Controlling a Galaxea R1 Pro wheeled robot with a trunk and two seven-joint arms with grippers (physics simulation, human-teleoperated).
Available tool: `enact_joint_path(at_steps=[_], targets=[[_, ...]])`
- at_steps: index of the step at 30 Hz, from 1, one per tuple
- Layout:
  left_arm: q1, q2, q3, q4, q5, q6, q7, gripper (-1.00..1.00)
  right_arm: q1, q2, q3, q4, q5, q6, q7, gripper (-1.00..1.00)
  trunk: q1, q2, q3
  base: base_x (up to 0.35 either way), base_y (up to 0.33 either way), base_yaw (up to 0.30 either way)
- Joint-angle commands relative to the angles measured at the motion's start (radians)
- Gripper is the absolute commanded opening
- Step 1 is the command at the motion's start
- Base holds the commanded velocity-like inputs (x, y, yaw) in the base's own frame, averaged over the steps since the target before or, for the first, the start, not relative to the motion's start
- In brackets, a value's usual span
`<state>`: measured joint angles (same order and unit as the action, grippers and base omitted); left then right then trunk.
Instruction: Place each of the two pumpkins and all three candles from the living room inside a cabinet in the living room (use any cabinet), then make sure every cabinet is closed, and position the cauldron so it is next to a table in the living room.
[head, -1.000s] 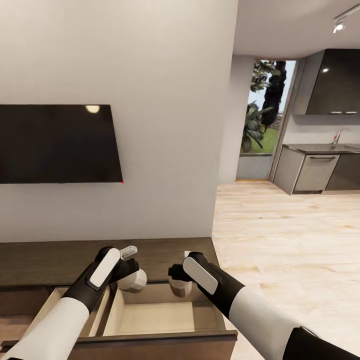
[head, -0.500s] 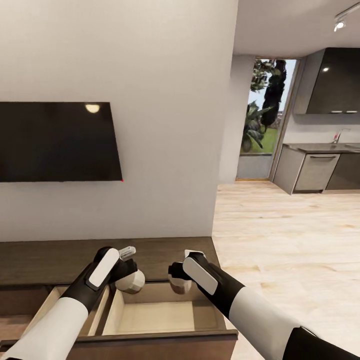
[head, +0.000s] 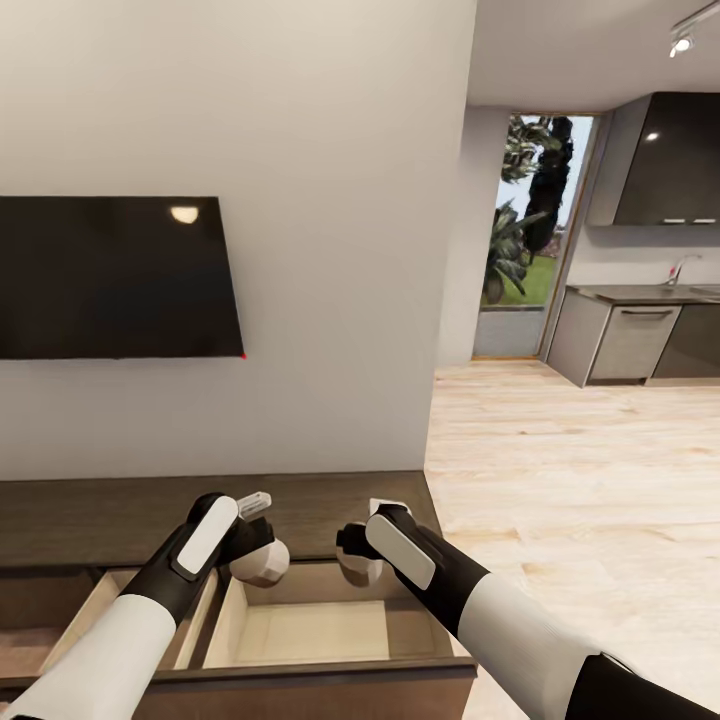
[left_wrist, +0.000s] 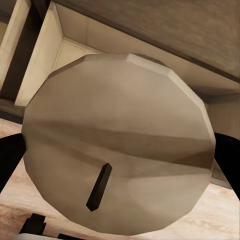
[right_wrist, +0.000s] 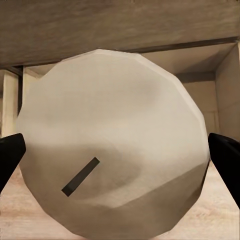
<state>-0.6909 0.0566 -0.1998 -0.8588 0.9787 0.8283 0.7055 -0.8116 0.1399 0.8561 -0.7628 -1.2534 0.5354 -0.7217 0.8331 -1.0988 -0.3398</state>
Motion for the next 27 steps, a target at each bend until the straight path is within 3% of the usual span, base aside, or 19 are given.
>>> enact_joint_path(at_steps=[1, 27], targets=[[-0.001, 0.001, -0.004, -0.002, 0.011, 0.0, 0.01, -1.0, -0.001, 0.0, 0.003, -0.001, -0.006, -0.006, -0.009, -1.0, 0.004, -0.008, -0.005, 0.0, 0.0, 0.0], [-0.001, 0.002, -0.002, -0.009, 0.011, 0.0, 0.009, -1.0, -0.001, -0.001, 0.004, -0.008, -0.007, -0.014, -0.009, -1.0, 0.104, -0.19, -0.086, 0.0, 0.0, 0.0]])
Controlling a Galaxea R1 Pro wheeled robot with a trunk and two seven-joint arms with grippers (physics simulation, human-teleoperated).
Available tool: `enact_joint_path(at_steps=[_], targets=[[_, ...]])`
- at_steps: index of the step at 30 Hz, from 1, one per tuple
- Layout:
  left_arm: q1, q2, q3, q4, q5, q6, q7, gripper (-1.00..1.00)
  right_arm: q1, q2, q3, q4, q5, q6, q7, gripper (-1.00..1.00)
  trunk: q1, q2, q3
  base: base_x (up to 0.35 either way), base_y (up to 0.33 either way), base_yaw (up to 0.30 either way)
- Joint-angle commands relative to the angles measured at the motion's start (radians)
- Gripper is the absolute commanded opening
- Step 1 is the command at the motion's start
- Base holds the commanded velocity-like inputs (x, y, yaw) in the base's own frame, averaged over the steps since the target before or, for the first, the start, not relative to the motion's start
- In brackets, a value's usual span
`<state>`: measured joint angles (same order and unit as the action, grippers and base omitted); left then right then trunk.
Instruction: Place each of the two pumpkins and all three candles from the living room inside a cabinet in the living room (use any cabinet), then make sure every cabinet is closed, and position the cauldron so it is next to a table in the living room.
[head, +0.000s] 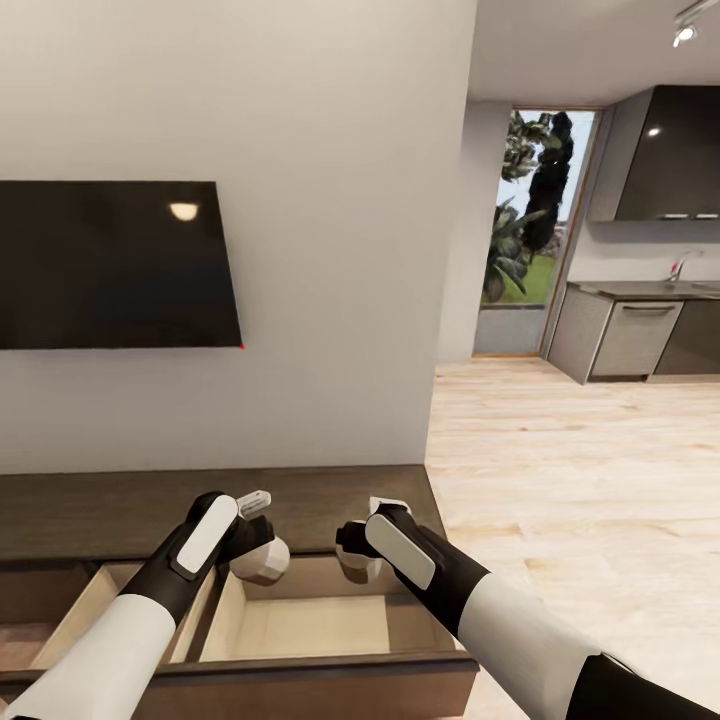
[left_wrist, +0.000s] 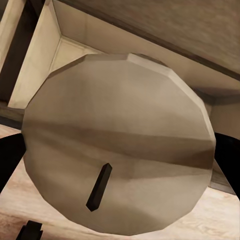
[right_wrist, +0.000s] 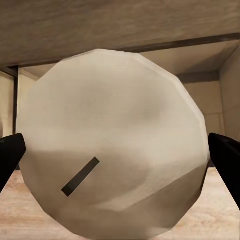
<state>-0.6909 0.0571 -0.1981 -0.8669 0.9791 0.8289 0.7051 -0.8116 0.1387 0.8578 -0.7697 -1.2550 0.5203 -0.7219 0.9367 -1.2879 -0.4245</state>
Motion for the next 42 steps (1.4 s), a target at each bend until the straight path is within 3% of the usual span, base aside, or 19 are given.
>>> enact_joint_path(at_steps=[1, 13, 33, 42], targets=[[-0.001, 0.001, -0.004, -0.001, 0.01, -0.001, 0.01, -1.0, -0.001, 0.0, 0.003, -0.001, -0.005, 0.001, -0.009, -1.0, 0.004, -0.008, -0.004, 0.0, 0.0, 0.0], [-0.001, 0.023, -0.003, -0.005, 0.013, 0.001, 0.01, -1.0, -0.001, -0.001, 0.003, 0.0, -0.005, 0.001, -0.008, -1.0, 0.05, -0.092, -0.042, 0.0, 0.0, 0.0], [-0.001, 0.024, -0.011, -0.005, 0.011, 0.001, 0.01, -1.0, -0.001, -0.001, 0.003, 0.0, -0.004, 0.001, -0.008, -1.0, 0.127, -0.232, -0.105, 0.0, 0.0, 0.0], [-0.001, 0.024, -0.011, -0.006, 0.012, 0.001, 0.05, -1.0, -0.001, -0.001, 0.003, 0.0, -0.004, -0.011, -0.008, -1.0, 0.161, -0.295, -0.133, 0.0, 0.0, 0.0]])
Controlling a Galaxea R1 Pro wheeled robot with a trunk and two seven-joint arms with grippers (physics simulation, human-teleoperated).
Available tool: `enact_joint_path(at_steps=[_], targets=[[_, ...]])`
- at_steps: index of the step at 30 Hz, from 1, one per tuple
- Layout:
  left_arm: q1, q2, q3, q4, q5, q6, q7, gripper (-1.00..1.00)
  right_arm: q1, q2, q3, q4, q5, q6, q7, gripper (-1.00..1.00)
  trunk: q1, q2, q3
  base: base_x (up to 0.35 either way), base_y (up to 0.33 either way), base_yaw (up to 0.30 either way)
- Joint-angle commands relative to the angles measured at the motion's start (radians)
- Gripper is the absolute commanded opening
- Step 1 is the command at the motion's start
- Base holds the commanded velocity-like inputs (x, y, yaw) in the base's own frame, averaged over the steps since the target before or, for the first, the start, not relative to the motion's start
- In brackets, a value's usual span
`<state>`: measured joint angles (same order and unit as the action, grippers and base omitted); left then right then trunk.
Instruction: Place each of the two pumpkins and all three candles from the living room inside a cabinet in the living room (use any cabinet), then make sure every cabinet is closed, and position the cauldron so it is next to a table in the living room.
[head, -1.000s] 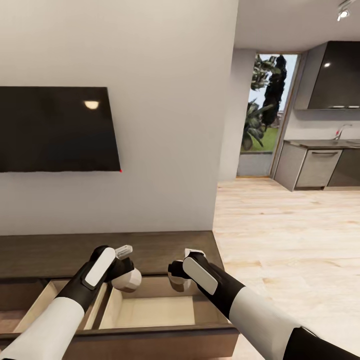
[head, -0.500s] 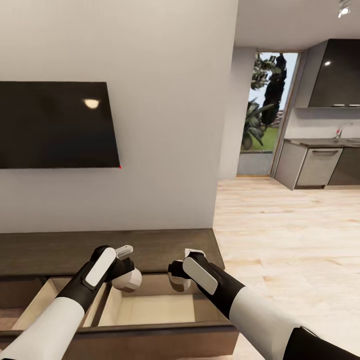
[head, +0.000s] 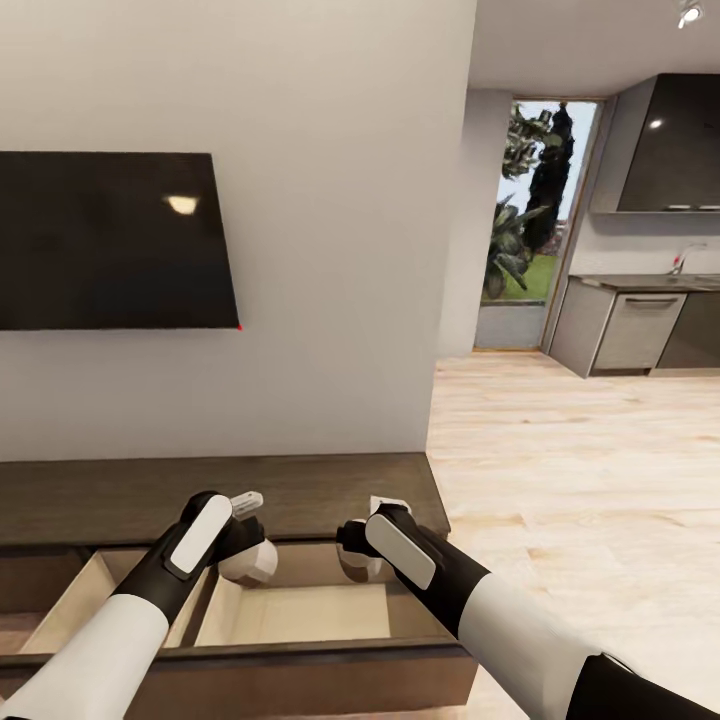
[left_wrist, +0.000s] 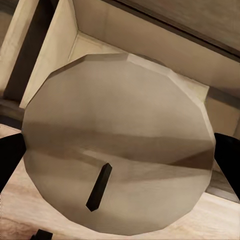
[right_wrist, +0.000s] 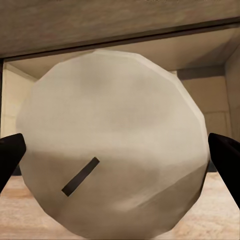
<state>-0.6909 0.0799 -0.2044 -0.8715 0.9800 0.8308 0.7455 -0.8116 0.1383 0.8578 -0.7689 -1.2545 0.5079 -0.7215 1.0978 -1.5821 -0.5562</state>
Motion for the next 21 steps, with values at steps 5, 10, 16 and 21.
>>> enact_joint_path(at_steps=[5, 10, 16, 21], targets=[[-0.001, -0.001, -0.004, -0.001, 0.011, -0.001, 0.011, -1.0, -0.001, 0.0, 0.003, 0.0, -0.005, -0.001, -0.009, -1.0, 0.019, -0.036, -0.017, 0.0, 0.0, 0.0], [-0.001, -0.002, -0.005, -0.001, 0.012, -0.001, 0.011, -1.0, -0.001, 0.0, 0.004, 0.005, -0.005, -0.002, -0.009, -1.0, 0.038, -0.071, -0.033, 0.0, 0.0, 0.0], [-0.001, -0.003, -0.006, -0.001, 0.012, -0.001, 0.011, -1.0, -0.001, 0.0, 0.003, 0.006, 0.055, -0.003, -0.009, -1.0, 0.061, -0.113, -0.051, 0.0, 0.0, 0.0], [-0.001, -0.005, -0.006, -0.001, 0.014, -0.001, 0.01, -1.0, -0.001, 0.001, 0.004, 0.029, 0.065, -0.031, 0.035, -1.0, 0.081, -0.148, -0.067, 0.0, 0.0, 0.0]])
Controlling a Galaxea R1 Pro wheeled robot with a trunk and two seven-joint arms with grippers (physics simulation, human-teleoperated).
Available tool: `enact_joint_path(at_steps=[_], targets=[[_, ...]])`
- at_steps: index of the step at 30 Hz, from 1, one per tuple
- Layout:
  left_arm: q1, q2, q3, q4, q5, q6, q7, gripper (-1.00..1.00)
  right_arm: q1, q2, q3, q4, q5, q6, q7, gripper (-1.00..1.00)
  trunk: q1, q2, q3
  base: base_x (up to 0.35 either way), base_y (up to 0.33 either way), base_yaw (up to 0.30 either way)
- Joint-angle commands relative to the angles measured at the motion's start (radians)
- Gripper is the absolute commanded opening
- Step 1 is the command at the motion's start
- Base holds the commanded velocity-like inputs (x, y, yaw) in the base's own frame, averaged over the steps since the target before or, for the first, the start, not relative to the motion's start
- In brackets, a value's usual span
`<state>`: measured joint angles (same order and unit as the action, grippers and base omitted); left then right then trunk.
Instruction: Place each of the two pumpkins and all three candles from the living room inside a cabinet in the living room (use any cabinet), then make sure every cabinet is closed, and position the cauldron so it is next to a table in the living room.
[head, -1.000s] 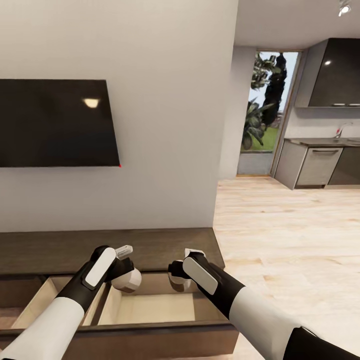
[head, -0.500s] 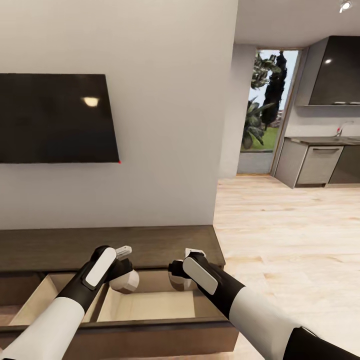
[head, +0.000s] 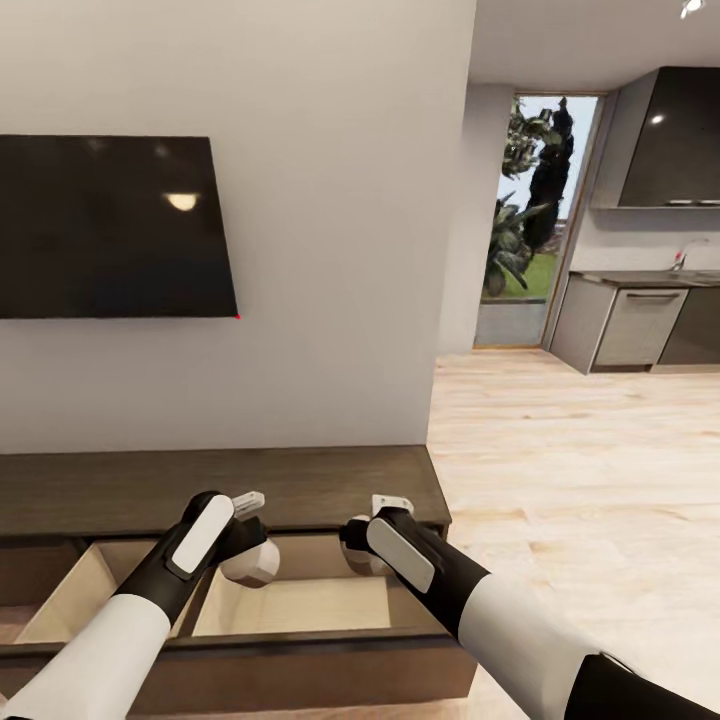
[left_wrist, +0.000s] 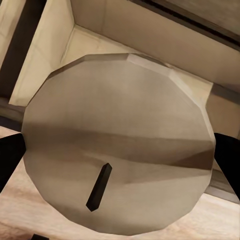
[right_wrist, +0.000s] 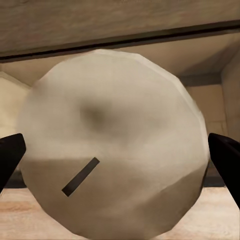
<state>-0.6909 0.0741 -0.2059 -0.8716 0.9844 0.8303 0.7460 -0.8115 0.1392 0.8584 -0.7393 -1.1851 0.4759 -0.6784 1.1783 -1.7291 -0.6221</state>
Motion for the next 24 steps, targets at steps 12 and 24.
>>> enact_joint_path(at_steps=[12, 24], targets=[[-0.001, -0.003, -0.004, -0.002, 0.01, 0.0, 0.009, -1.0, -0.036, 0.002, 0.004, 0.13, -0.002, -0.033, 0.095, -1.0, 0.046, -0.085, -0.039, 0.0, 0.0, 0.0], [-0.001, -0.004, -0.005, -0.02, 0.01, -0.002, 0.009, -1.0, -0.043, 0.029, 0.004, 0.155, -0.003, -0.03, 0.137, -1.0, 0.092, -0.169, -0.076, 0.0, 0.0, 0.0]])
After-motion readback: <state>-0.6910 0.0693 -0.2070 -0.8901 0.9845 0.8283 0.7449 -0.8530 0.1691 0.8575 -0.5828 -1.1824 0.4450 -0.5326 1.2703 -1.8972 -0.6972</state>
